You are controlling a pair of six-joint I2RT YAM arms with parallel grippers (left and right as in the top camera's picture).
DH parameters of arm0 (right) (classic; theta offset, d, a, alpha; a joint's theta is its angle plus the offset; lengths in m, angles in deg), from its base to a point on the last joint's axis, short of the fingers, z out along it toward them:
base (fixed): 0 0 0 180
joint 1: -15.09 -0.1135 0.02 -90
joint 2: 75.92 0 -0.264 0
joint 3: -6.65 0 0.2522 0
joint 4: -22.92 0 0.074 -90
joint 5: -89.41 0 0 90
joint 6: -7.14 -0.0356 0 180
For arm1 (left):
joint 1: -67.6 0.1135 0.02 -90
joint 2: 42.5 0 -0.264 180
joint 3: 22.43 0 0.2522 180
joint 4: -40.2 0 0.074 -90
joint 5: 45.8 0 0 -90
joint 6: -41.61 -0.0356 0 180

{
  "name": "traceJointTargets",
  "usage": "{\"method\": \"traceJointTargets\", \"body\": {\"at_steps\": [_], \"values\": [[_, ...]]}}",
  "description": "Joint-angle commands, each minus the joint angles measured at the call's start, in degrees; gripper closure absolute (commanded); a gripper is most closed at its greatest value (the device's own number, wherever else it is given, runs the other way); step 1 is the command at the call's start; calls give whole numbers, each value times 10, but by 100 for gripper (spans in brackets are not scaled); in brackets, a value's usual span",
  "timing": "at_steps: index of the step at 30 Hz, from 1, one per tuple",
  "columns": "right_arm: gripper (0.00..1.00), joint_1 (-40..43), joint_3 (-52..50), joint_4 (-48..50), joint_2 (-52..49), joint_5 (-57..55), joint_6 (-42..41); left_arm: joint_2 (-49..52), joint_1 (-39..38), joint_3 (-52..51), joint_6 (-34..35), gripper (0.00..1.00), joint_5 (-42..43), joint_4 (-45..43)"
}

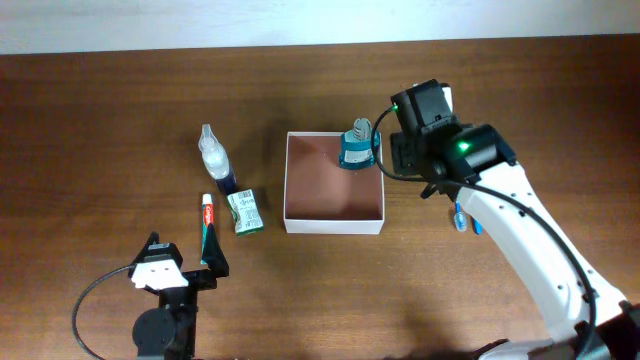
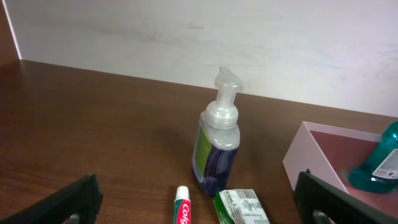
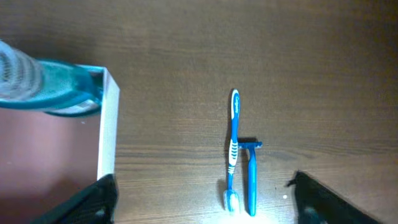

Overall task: Pack container
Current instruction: 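Lower the mouthwash into the box's back corner and open the right gripper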

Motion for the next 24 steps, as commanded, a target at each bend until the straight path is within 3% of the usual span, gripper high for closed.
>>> {"method": "traceJointTargets", "body": {"at_steps": [1,6,9,13,17,20,22,24], "values": [[22,25,-23,12,-17,0,-3,-2,5,-3,1,1,6,-1],[23,64,-43,49,-37,92,-2,-2,5,-3,1,1,6,-1],[34,82,-50,75,-47,134,-2,-2,5,-3,1,0,6,-1],[36,102,-63,106,-63,181,-3,-2,5,-3,1,0,6,-1],[45,110,-77,142,-87,214,-3,-2,5,-3,1,0,6,-1],[57,110,-77,159,-109,218,-15,-2,5,-3,1,1,6,-1],[82,110,-77,182,-132,221,-36,-2,5,-3,1,1,6,-1],[96,110,-77,204,-148,236,-56,-2,5,-3,1,0,6,-1]]}}
